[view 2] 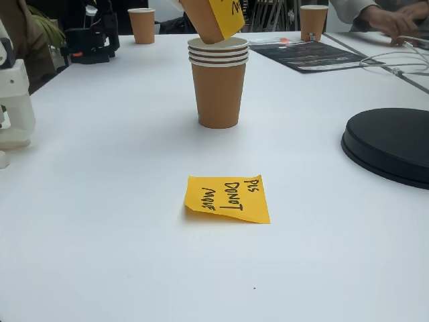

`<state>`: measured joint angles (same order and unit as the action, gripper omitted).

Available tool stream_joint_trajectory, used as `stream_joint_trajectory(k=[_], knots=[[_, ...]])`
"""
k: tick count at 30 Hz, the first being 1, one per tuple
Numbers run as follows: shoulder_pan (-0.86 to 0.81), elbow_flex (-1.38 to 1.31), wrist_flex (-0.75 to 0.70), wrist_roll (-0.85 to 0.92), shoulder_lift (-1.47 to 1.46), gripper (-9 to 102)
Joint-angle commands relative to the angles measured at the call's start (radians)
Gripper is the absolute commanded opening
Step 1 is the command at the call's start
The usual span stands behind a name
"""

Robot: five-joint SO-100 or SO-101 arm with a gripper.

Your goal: Pickup cup and make a pile of cup.

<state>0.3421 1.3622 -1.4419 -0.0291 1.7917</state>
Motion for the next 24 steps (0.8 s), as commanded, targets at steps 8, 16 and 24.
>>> stream_joint_trajectory(k=[8,16,24], knots=[[0.009,-0.077,0.0,-0.008,0.014,-7],[0.0,-0.074,0.0,-0.008,-0.02,-7],[-0.005,-0.078,0.0,-0.008,-0.072,-6]])
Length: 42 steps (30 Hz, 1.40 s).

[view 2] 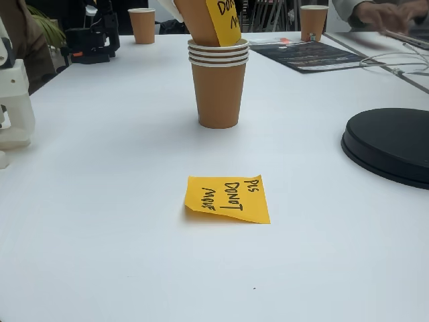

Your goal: Pickup cup and make a pile of cup.

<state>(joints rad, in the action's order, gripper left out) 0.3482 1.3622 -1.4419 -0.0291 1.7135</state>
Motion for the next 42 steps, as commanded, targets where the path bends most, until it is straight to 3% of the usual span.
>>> stream_joint_trajectory(k=[1,9,22,42], knots=[[-0.011,-0.078,0.0,-0.008,0.002,-6],[-0.012,-0.077,-0.002,-0.008,-0.049,-3],[-0.014,-0.075,-0.002,-0.008,-0.06,28],[-0.16,0.144,-0.005,-0.006,0.12,29]])
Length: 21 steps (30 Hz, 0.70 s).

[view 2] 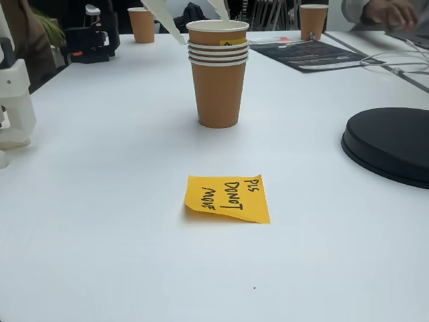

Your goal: Pickup cup and make a pile of cup.

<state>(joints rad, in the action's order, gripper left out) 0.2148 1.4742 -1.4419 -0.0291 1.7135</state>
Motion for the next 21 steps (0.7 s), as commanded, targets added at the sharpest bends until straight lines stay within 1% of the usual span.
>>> stream_joint_trajectory(k=[1,12,21], knots=[[-0.037,0.055,-0.005,-0.006,0.137,29],[-0.17,0.235,-0.003,-0.006,0.322,29],[-0.178,0.36,-0.009,-0.006,0.446,29]])
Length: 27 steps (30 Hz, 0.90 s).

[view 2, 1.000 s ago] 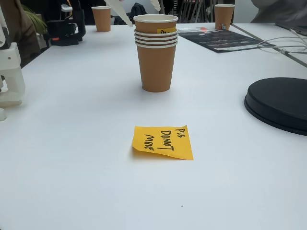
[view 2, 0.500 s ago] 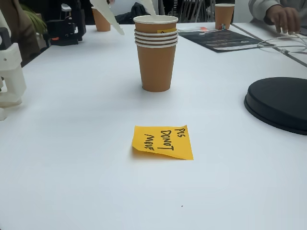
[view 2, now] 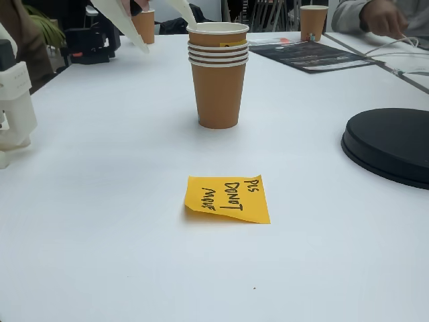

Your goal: Pickup cup and make a pile of cup.

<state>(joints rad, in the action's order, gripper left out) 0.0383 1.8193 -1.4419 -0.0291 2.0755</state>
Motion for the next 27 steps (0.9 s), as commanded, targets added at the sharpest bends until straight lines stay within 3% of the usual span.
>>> stream_joint_trajectory(k=[1,17,27], knots=[[-0.003,0.031,-0.009,-0.006,0.098,29],[-0.034,0.15,-0.002,0.003,0.213,1],[-0.035,0.235,0.0,0.005,0.267,-7]])
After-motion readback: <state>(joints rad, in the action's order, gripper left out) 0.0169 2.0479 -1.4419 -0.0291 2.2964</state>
